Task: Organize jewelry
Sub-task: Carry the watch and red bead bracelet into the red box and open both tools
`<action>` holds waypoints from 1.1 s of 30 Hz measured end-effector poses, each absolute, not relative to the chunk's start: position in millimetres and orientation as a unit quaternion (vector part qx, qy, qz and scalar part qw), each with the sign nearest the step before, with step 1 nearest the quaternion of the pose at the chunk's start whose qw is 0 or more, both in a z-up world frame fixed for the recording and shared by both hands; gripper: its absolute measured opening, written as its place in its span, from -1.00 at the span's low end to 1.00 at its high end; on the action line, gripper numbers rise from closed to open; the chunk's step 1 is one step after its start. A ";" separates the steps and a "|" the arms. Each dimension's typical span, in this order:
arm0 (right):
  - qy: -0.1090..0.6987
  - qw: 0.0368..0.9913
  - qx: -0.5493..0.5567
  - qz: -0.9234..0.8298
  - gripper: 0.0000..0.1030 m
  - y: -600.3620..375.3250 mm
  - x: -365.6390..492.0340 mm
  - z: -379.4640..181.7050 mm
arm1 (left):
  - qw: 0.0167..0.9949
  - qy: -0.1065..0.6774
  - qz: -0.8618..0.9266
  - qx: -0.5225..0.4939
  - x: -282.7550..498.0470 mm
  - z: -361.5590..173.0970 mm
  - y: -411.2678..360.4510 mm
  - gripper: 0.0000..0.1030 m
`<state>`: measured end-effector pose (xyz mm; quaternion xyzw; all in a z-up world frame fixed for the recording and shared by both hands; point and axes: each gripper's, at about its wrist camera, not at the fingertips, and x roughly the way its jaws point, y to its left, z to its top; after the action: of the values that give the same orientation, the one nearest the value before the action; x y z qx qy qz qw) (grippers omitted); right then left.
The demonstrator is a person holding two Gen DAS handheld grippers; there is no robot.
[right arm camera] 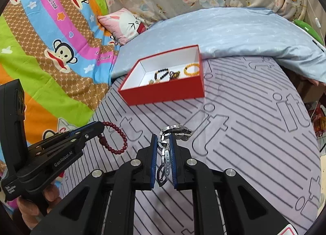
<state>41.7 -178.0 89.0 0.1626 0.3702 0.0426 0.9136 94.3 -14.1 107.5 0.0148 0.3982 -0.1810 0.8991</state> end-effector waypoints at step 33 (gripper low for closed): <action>0.325 0.935 0.135 0.037 -0.78 -201.6 237.5 127.2 | 0.920 0.366 -0.138 0.024 293.0 129.2 -51.4 -0.85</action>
<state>237.5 -201.6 127.2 0.1354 0.3254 0.0369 0.9351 293.0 -51.4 129.2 0.0240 0.3655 -0.1377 0.9202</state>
